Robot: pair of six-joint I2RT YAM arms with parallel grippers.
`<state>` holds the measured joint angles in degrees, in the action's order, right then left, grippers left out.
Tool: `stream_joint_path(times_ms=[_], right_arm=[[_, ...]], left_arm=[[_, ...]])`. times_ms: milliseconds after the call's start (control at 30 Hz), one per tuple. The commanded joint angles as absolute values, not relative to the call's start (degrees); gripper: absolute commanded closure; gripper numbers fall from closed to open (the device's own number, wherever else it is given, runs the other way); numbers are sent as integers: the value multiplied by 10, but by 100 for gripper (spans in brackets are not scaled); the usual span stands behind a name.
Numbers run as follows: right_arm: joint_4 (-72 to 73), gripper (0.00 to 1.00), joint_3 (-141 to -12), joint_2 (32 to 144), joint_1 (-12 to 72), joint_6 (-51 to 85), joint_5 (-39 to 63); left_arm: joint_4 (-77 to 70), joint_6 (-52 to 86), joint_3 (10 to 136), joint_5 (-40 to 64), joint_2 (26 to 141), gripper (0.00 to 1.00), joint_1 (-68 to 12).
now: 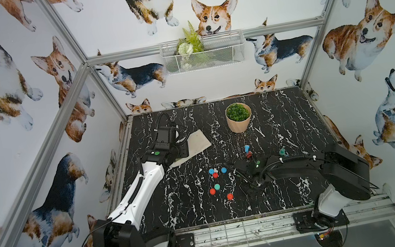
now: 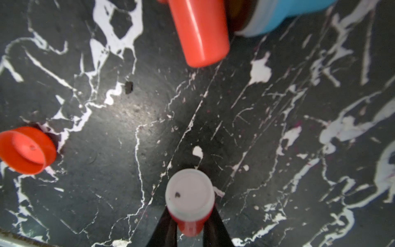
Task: Close the stamp cap
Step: Pick up the stamp from the center of the board.
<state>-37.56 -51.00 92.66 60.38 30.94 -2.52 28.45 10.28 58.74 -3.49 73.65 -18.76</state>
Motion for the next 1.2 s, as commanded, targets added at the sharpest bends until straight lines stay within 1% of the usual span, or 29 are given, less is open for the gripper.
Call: stream_joint_path(times_ms=[0, 167, 267, 500, 633, 867, 1000, 1167], right_arm=[[-376, 82, -503, 922, 606, 323, -40], [-376, 85, -502, 910, 605, 302, -49], [-367, 85, -503, 883, 605, 265, -38], [-344, 89, -525, 782, 606, 161, -31], [-317, 93, -532, 721, 605, 92, -39], [-280, 93, -544, 631, 606, -12, -12], [-239, 96, -524, 568, 606, -58, 4], [-206, 97, -507, 519, 605, -79, 0]], left_arm=[[283, 99, 587, -40, 733, 37, -189], [283, 97, 585, -31, 729, 37, -196], [282, 98, 586, 0, 725, 38, -205], [325, 150, 627, 130, 729, 38, -239], [348, 189, 650, 194, 722, 38, -274], [350, 244, 666, 291, 687, 39, -328], [358, 264, 670, 319, 668, 40, -359], [369, 275, 689, 321, 660, 40, -425]])
